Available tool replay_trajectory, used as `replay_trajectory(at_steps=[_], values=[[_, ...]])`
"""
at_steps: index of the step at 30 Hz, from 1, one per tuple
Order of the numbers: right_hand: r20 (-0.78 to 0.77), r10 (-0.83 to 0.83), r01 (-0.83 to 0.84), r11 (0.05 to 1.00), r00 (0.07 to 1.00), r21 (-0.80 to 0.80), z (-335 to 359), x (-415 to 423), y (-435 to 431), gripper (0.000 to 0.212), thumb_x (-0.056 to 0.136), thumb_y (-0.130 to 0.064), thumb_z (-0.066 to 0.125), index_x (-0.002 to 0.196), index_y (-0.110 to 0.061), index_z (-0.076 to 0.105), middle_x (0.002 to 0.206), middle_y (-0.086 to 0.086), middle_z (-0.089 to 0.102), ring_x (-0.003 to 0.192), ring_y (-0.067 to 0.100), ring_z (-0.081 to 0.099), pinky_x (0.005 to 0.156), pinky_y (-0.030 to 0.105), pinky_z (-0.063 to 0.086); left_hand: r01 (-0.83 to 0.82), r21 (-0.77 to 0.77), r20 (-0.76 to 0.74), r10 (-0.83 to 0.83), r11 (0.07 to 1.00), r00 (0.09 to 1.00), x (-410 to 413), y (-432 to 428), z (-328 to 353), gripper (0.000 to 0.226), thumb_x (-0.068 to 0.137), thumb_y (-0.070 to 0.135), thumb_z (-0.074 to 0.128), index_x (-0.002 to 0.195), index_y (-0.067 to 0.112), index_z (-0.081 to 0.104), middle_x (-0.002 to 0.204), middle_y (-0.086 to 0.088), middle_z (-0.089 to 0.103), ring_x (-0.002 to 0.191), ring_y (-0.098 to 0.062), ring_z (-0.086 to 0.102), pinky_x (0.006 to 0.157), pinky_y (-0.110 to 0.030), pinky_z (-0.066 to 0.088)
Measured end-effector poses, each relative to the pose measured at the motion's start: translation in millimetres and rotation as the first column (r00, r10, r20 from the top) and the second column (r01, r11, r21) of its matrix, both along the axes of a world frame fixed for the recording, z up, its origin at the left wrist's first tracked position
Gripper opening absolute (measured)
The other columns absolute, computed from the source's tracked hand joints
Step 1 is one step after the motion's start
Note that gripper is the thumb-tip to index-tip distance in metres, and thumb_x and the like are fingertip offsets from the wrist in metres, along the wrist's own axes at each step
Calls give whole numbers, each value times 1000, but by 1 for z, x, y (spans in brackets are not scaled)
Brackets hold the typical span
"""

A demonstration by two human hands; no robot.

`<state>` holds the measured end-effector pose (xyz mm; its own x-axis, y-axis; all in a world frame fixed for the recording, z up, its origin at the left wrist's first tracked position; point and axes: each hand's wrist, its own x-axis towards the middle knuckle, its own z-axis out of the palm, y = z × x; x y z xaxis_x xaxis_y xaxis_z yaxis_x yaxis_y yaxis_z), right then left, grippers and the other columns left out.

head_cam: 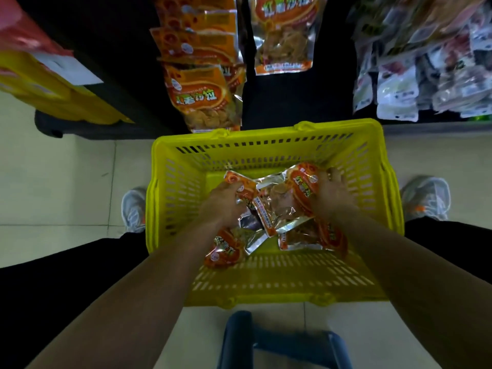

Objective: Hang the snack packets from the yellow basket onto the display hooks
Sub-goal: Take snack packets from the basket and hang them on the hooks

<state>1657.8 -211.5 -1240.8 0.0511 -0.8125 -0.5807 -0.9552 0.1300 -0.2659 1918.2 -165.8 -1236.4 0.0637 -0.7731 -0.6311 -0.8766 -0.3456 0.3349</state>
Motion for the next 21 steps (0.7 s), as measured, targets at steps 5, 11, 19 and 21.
replay_trajectory(at_steps=[5, 11, 19, 21], values=[[-43, -47, 48, 999, 998, 16, -24, 6, -10, 81, 87, -35, 66, 148, -6, 22, 141, 28, 39, 129, 48, 41, 107, 51, 35, -43, -50, 8, 43, 998, 999, 7, -21, -34, 60, 87, 45, 70, 141, 31, 47, 149, -6, 41, 128, -34, 46, 104, -47, 45], [-32, -9, 8, 1000, 999, -24, -25, 7, -16, 40, 96, -37, 51, 130, -16, 52, 117, 19, 57, 110, 41, 56, 91, 46, 49, -151, 29, -2, 151, 988, 988, 8, -31, -54, 89, 84, 53, 73, 153, 26, 25, 156, -12, 29, 135, -41, 43, 107, -53, 44], [118, -113, 118, 992, 987, -36, 7, 1, -21, 28, 99, -34, 52, 125, -26, 57, 112, 12, 69, 100, 35, 65, 82, 42, 54, -323, 76, -9, 325, 943, 946, 15, -20, -54, 84, 84, 40, 74, 150, 26, 23, 142, -16, 45, 126, -43, 50, 95, -47, 47], [150, -100, 111, 991, 984, -68, 18, -3, -24, 27, 98, -34, 55, 123, -28, 61, 111, 10, 70, 99, 32, 65, 81, 41, 55, -327, 66, -32, 330, 943, 944, 19, -16, -53, 74, 87, 41, 71, 144, 19, 31, 135, -18, 56, 117, -41, 58, 85, -41, 48]])
